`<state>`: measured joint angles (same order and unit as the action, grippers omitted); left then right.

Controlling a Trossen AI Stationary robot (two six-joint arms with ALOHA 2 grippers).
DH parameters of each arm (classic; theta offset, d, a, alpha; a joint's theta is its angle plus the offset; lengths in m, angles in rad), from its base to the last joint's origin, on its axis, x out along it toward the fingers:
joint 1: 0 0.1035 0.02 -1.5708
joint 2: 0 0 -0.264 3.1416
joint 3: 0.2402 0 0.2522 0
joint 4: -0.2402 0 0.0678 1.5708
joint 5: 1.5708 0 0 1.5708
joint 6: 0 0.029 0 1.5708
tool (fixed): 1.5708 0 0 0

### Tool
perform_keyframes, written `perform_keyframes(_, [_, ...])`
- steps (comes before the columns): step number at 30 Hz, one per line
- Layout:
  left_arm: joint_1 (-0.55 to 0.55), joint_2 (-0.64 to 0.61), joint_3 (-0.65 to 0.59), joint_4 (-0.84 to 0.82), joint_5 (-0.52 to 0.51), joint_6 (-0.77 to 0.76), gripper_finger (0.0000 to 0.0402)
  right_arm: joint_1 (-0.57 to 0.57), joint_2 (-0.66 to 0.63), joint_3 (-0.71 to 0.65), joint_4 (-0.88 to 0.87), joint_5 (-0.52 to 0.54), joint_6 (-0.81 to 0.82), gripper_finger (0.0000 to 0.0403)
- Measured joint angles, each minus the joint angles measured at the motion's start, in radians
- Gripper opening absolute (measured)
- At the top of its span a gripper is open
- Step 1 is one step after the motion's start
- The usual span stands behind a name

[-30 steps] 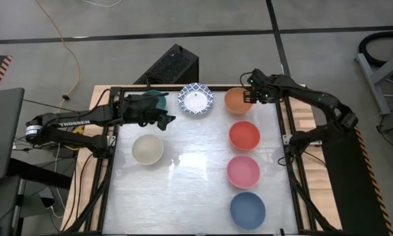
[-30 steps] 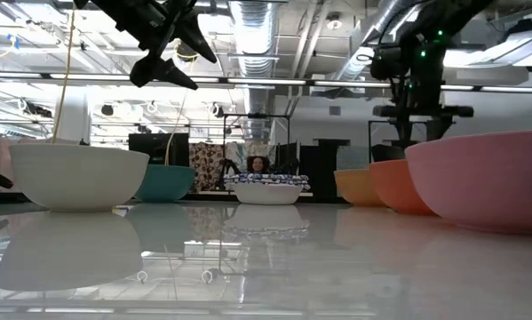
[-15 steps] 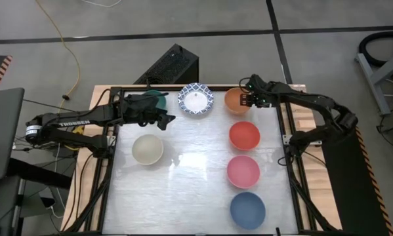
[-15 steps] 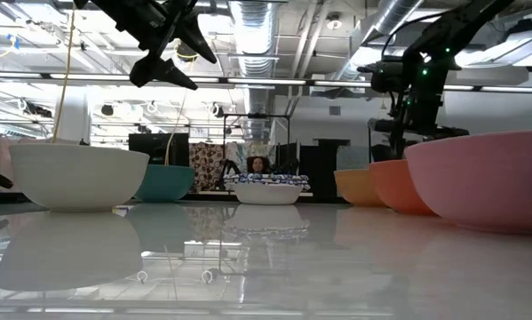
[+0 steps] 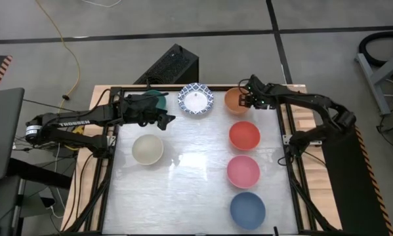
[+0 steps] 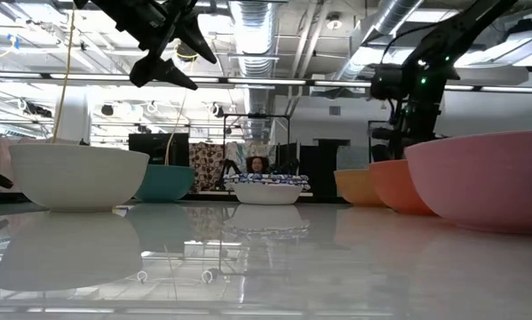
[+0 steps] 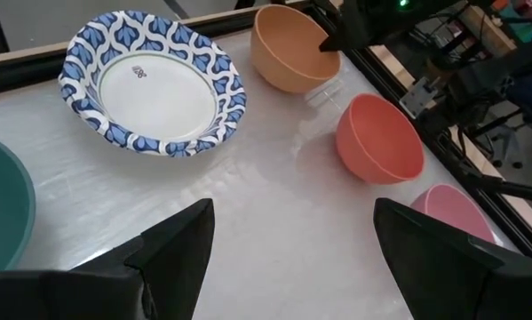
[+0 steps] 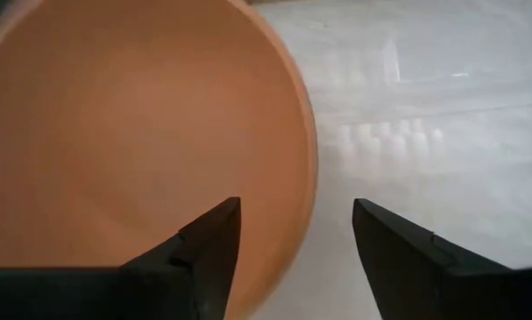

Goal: Nest bowls inside each other by size order
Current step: Stack the brown bowl on top of the white and blue plate

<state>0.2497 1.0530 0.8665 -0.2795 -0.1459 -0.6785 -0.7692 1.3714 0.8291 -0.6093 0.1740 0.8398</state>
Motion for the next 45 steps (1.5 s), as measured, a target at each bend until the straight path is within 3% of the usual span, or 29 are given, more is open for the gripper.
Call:
perform_keyframes(8, [0.000,0.000,0.000,-0.001,0.002,-0.014,0.0297,0.032,0.116,0.004,0.028,-0.020,0.000,0.0166])
perform_keyframes(17, [0.000,0.000,0.000,-0.001,0.003,-0.014,0.0297,0.042,0.097,0.012,0.033,-0.020,-0.003,0.0016])
perform_keyframes(32, [0.000,0.000,0.000,0.000,0.038,-0.014,0.0297,0.023,-0.084,0.057,-0.019,-0.075,0.016,0.0006])
perform_keyframes(39, [0.000,-0.004,0.000,0.007,0.084,-0.016,0.0297,0.073,-0.085,0.223,-0.015,-0.076,-0.013,0.0006])
perform_keyframes(45, [0.025,-0.061,0.001,0.002,0.088,-0.014,0.0297,0.132,-0.004,0.425,-0.023,-0.073,-0.064,0.0005])
